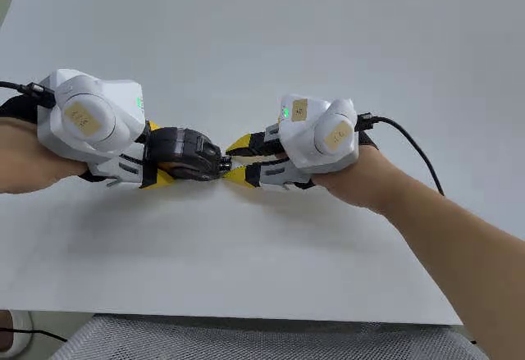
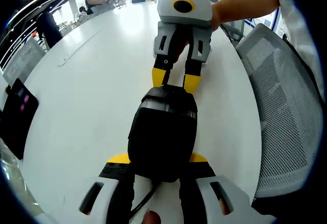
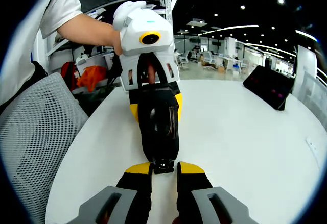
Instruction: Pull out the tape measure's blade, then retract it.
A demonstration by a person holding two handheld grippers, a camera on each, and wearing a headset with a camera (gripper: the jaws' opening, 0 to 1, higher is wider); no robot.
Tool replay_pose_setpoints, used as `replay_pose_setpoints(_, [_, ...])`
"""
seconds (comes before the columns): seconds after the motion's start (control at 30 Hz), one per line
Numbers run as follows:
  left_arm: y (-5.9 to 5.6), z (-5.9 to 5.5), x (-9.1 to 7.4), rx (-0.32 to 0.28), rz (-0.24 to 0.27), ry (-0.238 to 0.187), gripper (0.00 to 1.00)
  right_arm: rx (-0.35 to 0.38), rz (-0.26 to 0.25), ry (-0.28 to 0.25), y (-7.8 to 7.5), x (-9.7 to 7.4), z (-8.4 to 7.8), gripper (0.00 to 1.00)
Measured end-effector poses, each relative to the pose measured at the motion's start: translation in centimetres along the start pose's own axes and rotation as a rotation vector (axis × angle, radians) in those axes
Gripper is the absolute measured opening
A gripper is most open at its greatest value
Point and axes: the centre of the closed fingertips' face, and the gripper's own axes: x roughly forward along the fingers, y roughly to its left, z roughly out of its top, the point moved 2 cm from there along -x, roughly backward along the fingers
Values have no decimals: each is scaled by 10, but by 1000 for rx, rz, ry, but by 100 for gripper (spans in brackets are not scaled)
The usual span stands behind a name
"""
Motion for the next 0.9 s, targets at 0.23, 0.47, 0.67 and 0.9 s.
replay_pose_setpoints(0.23, [0,0,0,0,0,-1,29,3,10,-5,2,2,0,13])
replay_pose_setpoints(0.47, [1,0,0,-1,0,-3,29,-2,8,-8,2,1,1,12])
replay_pose_setpoints(0.67, [1,0,0,-1,2,-7,29,7,-3,-14,2,2,1,12])
replay_pose_setpoints(0.9, [1,-1,0,-1,1,-5,29,0,0,-17,1,2,0,11])
